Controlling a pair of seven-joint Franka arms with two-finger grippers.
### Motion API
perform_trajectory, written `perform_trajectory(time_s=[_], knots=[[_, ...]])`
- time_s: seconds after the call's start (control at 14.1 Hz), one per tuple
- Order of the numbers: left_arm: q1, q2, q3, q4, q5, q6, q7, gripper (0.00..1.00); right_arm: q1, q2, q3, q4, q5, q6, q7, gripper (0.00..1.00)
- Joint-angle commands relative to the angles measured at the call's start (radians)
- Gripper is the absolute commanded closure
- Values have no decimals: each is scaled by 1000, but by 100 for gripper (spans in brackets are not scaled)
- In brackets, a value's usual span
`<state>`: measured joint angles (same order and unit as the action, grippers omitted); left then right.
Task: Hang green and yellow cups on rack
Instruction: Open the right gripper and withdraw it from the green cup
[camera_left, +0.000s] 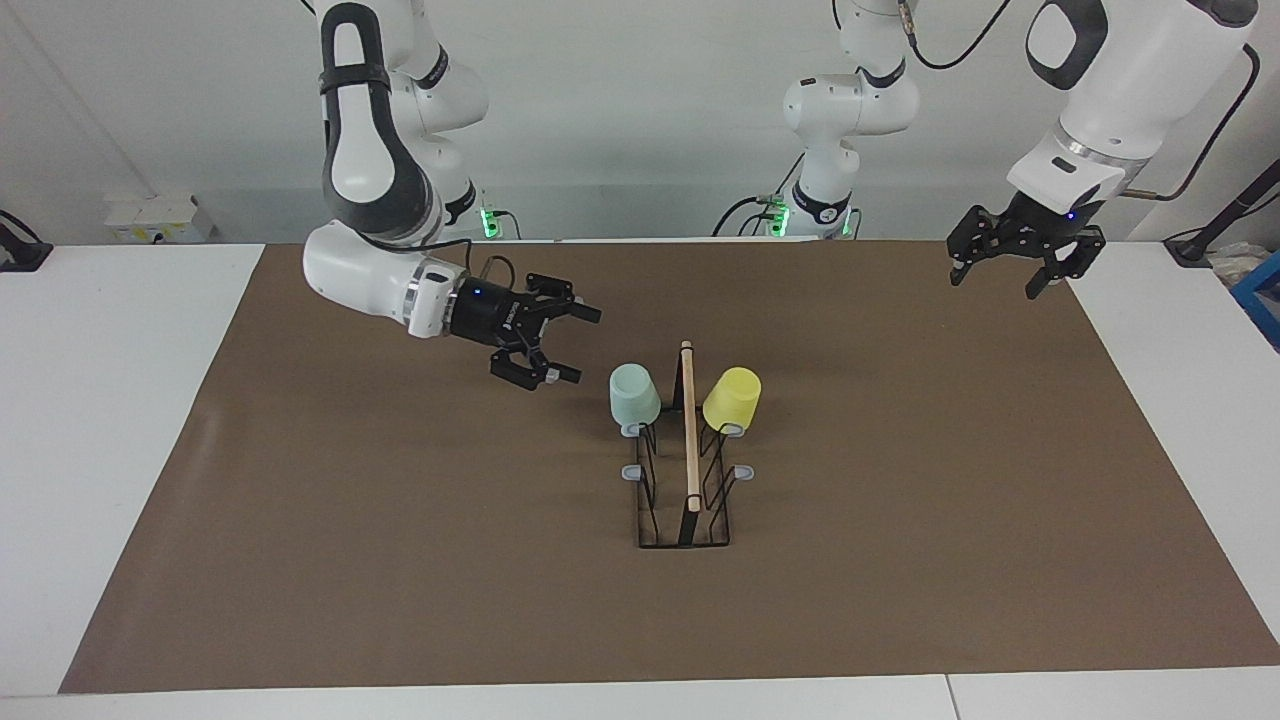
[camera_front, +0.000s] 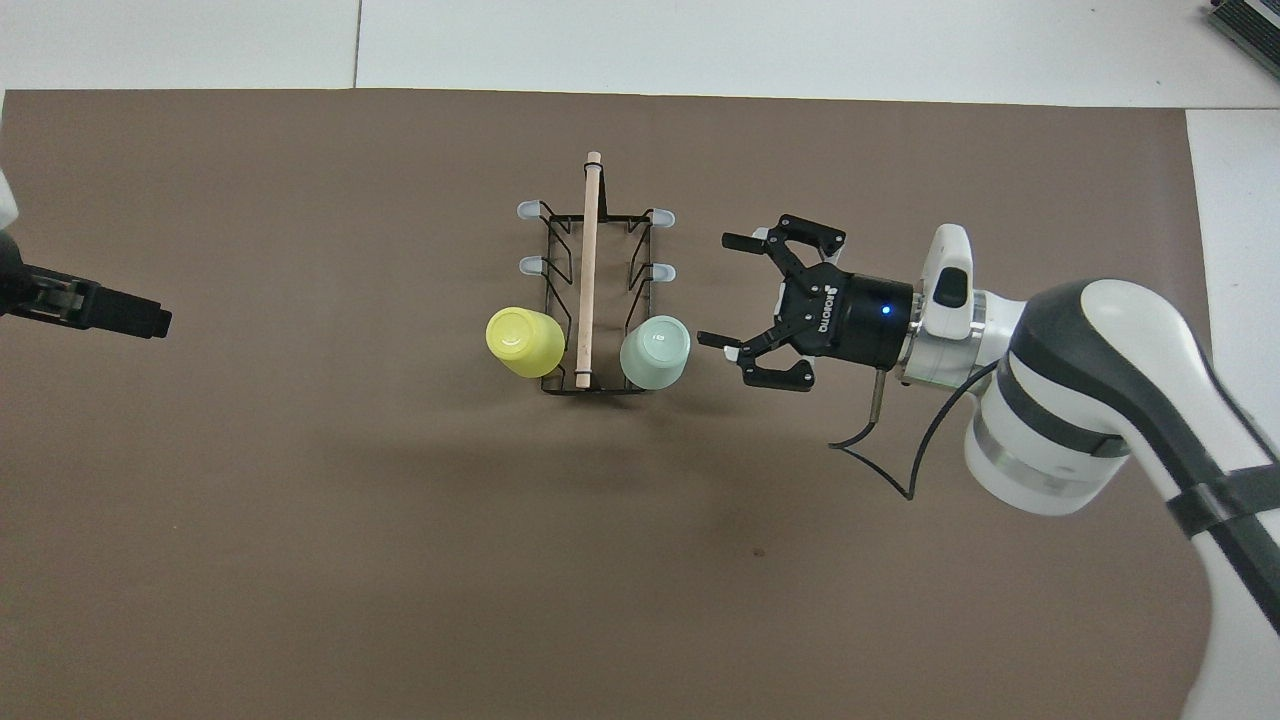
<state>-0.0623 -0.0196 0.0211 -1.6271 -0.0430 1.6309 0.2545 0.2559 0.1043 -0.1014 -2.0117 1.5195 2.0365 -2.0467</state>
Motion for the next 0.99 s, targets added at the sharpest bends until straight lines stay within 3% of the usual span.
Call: perform_trajectory(time_s=[0.0, 0.14, 0.35, 0.57, 0.71, 0.92], knots=[[-18, -13, 5, 12, 38, -46, -1, 0, -4, -34, -41, 14, -146, -44, 69, 0], [-22, -16, 5, 7, 41, -52, -15, 0, -6, -54, -72, 16, -221, -96, 120, 0], [-33, -17, 8, 7, 41, -54, -34, 0, -32, -106, -81, 51, -446, -177, 286, 0], [-63, -16, 60, 9, 41, -52, -35, 0, -50, -123, -87, 161, -707, -329, 466, 0], [-64, -16, 62, 7, 41, -46, -35, 0, -47, -124, -83, 185, -859, -375, 541, 0], [-62, -16, 62, 9, 41, -48, -37, 0, -44, -126, -74, 185, -991, -394, 640, 0]])
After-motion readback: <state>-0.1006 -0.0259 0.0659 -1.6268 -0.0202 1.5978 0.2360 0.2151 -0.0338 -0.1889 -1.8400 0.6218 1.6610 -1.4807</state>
